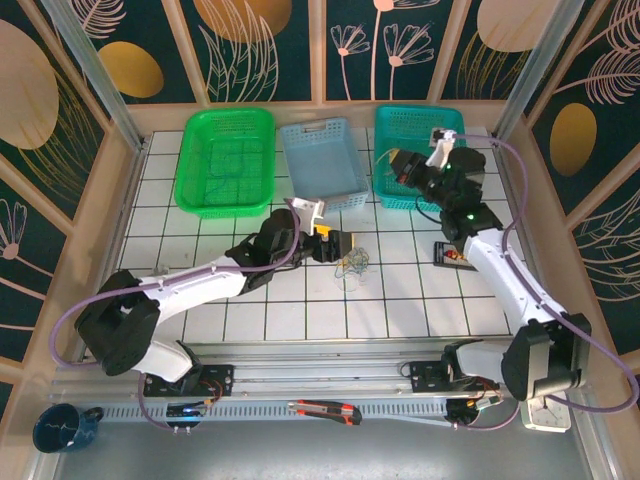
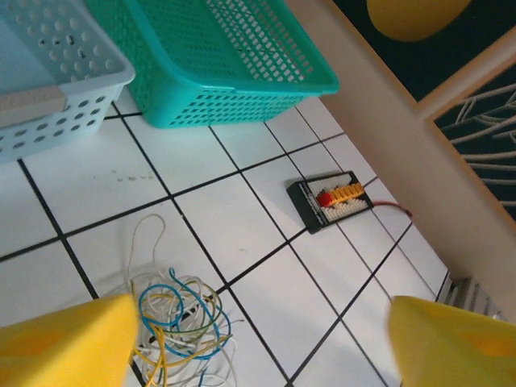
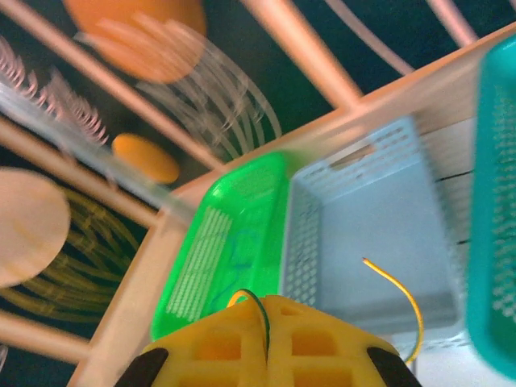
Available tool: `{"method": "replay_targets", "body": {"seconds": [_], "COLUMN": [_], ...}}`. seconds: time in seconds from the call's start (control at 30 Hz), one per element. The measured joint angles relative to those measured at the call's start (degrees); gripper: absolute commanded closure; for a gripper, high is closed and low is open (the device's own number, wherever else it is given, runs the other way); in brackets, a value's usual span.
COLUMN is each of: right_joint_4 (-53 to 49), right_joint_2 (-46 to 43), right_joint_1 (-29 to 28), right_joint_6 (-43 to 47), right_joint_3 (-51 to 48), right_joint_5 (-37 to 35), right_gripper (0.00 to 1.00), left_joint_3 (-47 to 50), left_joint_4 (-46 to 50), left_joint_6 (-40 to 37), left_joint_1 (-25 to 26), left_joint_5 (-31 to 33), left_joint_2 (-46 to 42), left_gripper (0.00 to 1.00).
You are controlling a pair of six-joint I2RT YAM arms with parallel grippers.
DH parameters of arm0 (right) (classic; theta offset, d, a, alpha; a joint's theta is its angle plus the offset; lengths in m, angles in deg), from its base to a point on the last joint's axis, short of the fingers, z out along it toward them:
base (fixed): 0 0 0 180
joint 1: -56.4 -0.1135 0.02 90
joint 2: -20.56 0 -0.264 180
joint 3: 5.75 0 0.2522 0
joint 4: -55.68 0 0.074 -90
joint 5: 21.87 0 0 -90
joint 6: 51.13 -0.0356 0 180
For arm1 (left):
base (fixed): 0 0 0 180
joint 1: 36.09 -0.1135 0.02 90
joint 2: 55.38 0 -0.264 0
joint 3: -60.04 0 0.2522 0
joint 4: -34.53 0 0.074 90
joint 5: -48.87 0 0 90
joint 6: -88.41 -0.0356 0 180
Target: Untangle the cables
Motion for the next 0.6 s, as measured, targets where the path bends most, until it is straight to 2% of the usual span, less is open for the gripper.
{"method": "replay_targets", "body": {"seconds": [0.3,0.6], "right_joint_4": [0.0,-0.2], "right_joint_2": [11.2,26.7], "right_joint_1": [10.4,12.8], "right_joint_6": [-1.9,-2.9], "right_joint_3": [5.0,15.8], "right_joint_5": [-5.7,-7.8], "right_gripper": [1.00,1.00], "left_joint_3": [1.2,2.8], "left_joint_4": [0.4,-1.5], "left_joint_6": [0.6,6.4], "left_joint_1": [-0.3,-4.1], "left_joint_5": [1.8,0.9], "left_joint_2": [-2.6,-2.8], "left_gripper": [0.01,0.01]}}
